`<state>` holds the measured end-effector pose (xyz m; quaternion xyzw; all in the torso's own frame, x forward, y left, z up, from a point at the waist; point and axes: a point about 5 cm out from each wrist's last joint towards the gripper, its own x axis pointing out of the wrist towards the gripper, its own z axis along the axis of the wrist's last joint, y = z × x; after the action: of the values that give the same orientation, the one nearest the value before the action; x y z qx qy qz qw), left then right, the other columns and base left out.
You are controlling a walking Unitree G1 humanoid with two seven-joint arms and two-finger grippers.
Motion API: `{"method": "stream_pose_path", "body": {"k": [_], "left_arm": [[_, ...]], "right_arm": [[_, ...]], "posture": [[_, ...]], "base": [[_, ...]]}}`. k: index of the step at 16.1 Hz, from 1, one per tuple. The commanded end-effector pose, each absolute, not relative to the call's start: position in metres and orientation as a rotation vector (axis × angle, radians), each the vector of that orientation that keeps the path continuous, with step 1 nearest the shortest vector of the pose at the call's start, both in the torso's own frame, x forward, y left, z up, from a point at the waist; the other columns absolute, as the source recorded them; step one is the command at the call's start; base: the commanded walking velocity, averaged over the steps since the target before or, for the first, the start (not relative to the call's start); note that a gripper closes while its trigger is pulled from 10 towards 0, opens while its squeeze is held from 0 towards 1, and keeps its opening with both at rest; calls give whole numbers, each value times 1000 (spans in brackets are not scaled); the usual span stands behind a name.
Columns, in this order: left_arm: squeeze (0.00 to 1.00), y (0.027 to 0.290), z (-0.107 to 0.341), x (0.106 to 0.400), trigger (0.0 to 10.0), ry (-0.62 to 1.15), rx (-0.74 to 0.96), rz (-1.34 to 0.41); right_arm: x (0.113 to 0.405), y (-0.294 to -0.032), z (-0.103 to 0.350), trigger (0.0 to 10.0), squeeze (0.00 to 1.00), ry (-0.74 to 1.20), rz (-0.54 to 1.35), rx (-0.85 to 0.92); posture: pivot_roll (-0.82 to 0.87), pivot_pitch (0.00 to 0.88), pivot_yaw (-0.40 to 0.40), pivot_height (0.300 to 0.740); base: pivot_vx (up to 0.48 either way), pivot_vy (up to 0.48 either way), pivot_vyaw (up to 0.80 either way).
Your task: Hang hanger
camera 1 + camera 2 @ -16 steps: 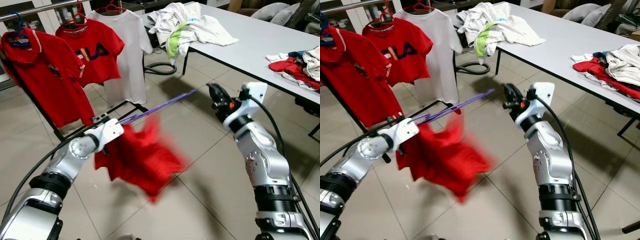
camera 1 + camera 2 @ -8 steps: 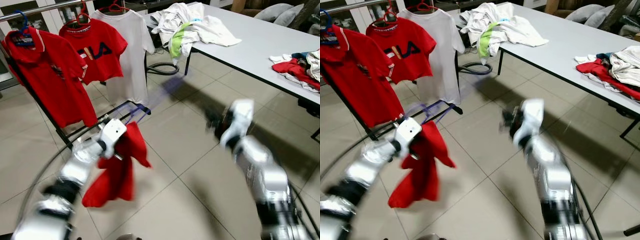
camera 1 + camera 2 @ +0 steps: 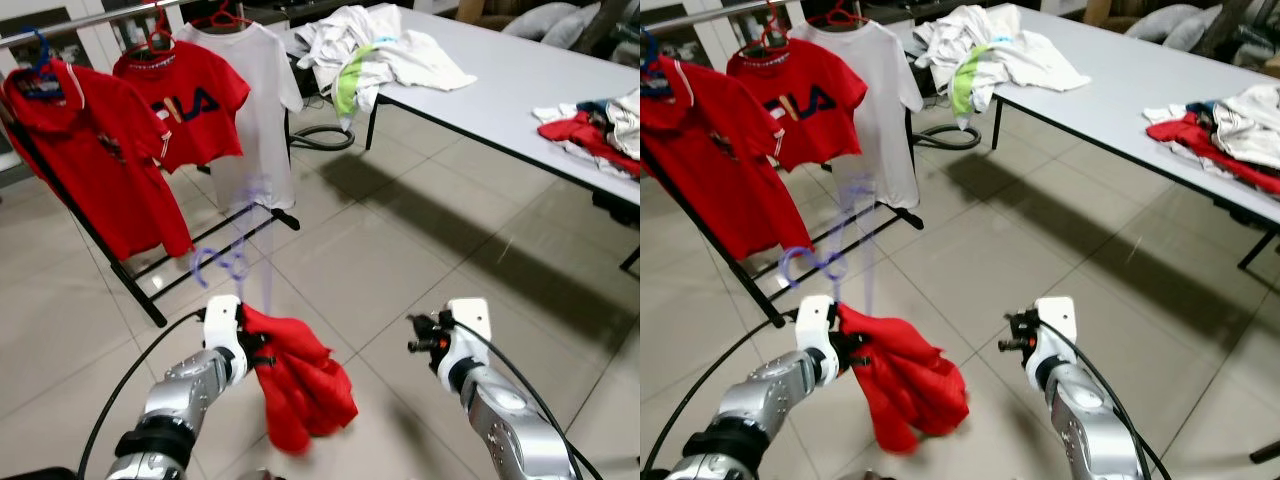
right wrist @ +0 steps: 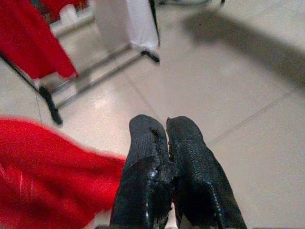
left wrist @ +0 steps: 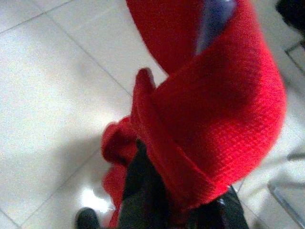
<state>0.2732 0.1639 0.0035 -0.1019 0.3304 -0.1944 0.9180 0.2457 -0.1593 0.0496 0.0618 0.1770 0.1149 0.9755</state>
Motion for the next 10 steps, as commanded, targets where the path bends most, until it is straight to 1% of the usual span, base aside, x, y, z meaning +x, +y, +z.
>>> {"method": "stream_pose_path", "body": {"k": [1, 2, 3, 4, 5, 6, 7, 10], "left_arm": [[0, 167, 32, 288, 10000, 575, 9, -592], [0, 168, 39, 292, 6431, 558, 118, -680], [0, 170, 50, 298, 6431, 549, 201, -762], [0, 177, 81, 314, 0, 501, 294, -916], [0, 181, 97, 321, 0, 469, 342, -1004], [0, 186, 120, 326, 0, 449, 432, -1132], [0, 190, 135, 328, 0, 464, 520, -1216], [0, 192, 158, 329, 0, 533, 648, -1369]], "right_arm": [[257, -157, 90, 10000, 0, 134, 338, 93], [259, -153, 106, 10000, 0, 58, 427, 56], [258, -149, 123, 10000, 0, -10, 559, 17], [249, -141, 155, 10000, 1000, -74, 880, -135], [247, -141, 169, 10000, 1000, -80, 1005, -202], [248, -143, 188, 10000, 1000, -87, 1118, -323], [253, -144, 203, 10000, 1000, -103, 1163, -387], [261, -134, 233, 10000, 1000, -143, 1256, -403]], "posture": [[-62, 0, 109, 740], [-62, 0, 109, 740], [-66, 0, 113, 740], [-73, 0, 109, 740], [-74, 0, 105, 740], [-76, 0, 96, 740], [-78, 0, 88, 740], [-67, 0, 67, 740]], "base": [[0, 0, 0], [0, 0, 0], [0, 0, 0], [0, 0, 0], [0, 0, 0], [0, 0, 0], [0, 0, 0], [0, 0, 0]]}}
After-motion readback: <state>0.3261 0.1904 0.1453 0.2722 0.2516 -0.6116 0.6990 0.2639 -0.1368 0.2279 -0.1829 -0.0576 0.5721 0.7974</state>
